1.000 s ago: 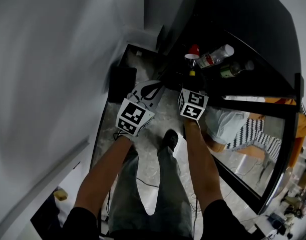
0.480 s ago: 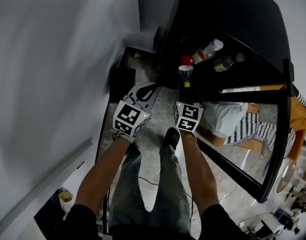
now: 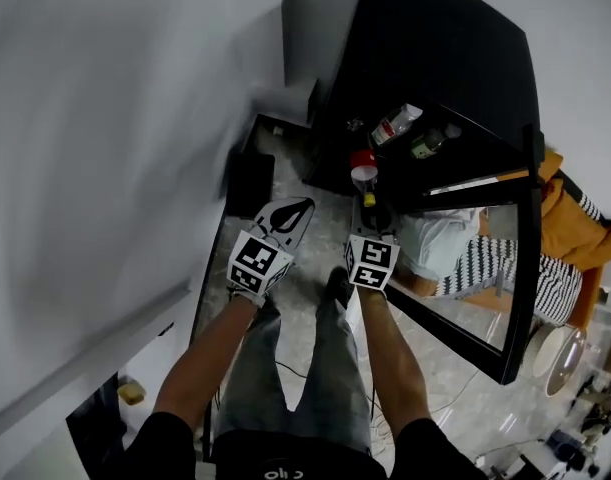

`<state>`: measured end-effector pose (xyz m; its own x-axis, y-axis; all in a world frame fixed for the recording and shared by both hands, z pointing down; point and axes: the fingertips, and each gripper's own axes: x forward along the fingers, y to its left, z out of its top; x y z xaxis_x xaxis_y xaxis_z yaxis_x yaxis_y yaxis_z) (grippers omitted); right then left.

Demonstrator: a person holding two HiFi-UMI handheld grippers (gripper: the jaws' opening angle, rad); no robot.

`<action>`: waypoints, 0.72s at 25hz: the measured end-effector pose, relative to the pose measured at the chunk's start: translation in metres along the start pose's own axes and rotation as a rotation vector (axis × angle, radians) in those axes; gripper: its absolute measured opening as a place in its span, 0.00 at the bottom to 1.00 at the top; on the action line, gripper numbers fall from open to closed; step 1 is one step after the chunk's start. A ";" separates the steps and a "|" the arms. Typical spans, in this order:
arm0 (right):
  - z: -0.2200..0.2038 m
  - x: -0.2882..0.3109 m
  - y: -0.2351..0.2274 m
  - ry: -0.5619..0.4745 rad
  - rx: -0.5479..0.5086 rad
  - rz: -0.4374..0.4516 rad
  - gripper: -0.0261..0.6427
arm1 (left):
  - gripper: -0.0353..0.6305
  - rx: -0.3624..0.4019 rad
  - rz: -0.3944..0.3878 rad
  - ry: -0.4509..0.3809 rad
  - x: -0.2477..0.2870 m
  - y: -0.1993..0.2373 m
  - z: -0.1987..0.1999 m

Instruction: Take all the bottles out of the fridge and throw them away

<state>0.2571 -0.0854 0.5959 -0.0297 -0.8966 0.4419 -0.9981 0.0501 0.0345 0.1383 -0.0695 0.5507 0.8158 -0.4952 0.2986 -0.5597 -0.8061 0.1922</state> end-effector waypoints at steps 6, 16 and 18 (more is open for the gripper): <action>0.029 -0.029 0.003 -0.009 -0.022 0.017 0.26 | 0.06 0.017 0.005 -0.034 -0.020 -0.012 0.040; 0.071 -0.078 0.014 -0.019 -0.044 0.071 0.26 | 0.06 0.039 0.015 -0.053 -0.051 -0.028 0.086; 0.081 -0.087 0.020 -0.025 -0.046 0.088 0.26 | 0.06 0.037 0.025 -0.057 -0.059 -0.027 0.091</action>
<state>0.2353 -0.0419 0.4850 -0.1187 -0.8985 0.4227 -0.9882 0.1486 0.0383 0.1184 -0.0474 0.4424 0.8090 -0.5323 0.2492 -0.5753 -0.8040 0.1502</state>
